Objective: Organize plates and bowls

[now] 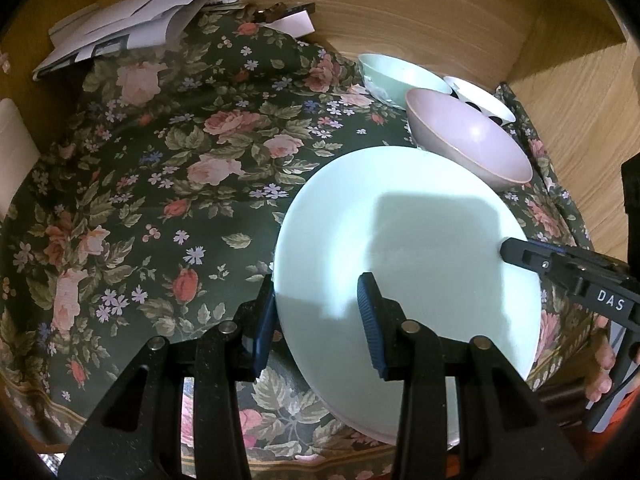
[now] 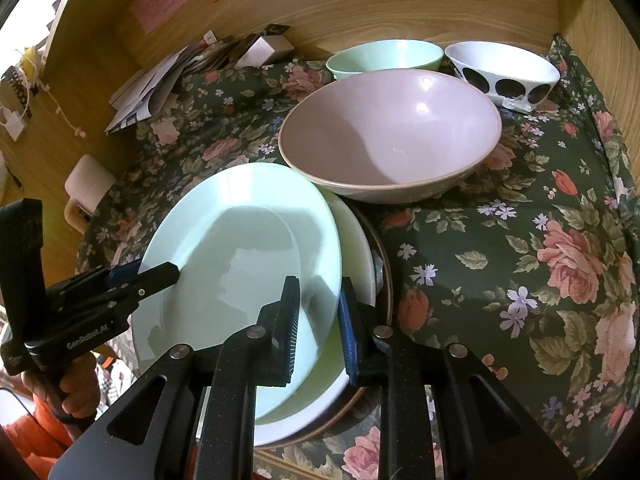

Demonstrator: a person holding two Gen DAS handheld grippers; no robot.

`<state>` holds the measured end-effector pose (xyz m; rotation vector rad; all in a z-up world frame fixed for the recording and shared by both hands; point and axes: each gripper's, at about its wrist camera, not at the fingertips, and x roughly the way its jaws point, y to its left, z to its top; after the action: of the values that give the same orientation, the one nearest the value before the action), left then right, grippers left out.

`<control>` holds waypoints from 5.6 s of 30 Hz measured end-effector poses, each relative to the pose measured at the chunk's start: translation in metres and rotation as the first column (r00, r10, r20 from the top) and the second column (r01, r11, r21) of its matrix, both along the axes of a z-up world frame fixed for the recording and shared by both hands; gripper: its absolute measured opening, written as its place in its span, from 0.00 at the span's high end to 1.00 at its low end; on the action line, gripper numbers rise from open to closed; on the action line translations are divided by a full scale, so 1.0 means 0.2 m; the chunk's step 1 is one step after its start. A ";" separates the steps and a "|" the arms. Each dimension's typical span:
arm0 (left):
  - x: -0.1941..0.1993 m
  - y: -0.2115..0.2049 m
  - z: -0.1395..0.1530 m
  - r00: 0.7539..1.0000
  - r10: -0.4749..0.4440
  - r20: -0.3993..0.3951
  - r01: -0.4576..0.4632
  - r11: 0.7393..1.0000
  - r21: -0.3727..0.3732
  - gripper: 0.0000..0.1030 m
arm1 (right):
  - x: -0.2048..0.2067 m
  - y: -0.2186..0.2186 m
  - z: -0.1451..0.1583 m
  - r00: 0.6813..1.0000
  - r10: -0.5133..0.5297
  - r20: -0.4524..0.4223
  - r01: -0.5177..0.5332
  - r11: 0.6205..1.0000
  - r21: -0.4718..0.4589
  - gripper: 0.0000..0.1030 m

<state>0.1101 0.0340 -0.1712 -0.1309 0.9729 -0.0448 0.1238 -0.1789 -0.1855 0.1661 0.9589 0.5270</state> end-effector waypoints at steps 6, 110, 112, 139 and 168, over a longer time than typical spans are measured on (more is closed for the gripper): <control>-0.03 -0.05 0.01 0.999 -0.029 0.026 0.028 0.997 0.067 0.62 | -0.04 -0.01 0.00 1.000 -0.001 0.019 0.001 1.000 -0.018 0.82; 0.76 -0.46 0.12 0.977 -0.205 0.049 0.203 0.978 0.043 0.77 | 0.41 -0.31 0.09 0.975 -0.205 0.081 0.201 0.978 0.057 0.76; 0.73 -0.45 0.15 0.978 -0.198 0.063 0.196 0.980 0.037 0.77 | 0.39 -0.31 0.13 0.973 -0.207 0.098 0.201 0.977 0.064 0.76; 0.24 -0.10 0.39 0.979 -0.078 0.187 0.073 0.997 0.038 0.77 | 0.09 0.04 0.38 0.973 -0.094 0.211 0.078 0.994 0.083 0.76; -0.10 0.56 0.22 0.978 0.152 0.142 -0.153 0.988 -0.003 0.77 | 0.02 0.75 0.25 0.978 0.160 0.136 -0.167 0.985 0.043 0.76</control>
<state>0.0896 0.1466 -0.1274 -0.1920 0.8183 0.0902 0.1279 -0.0291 -0.1351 0.0996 0.8332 0.7079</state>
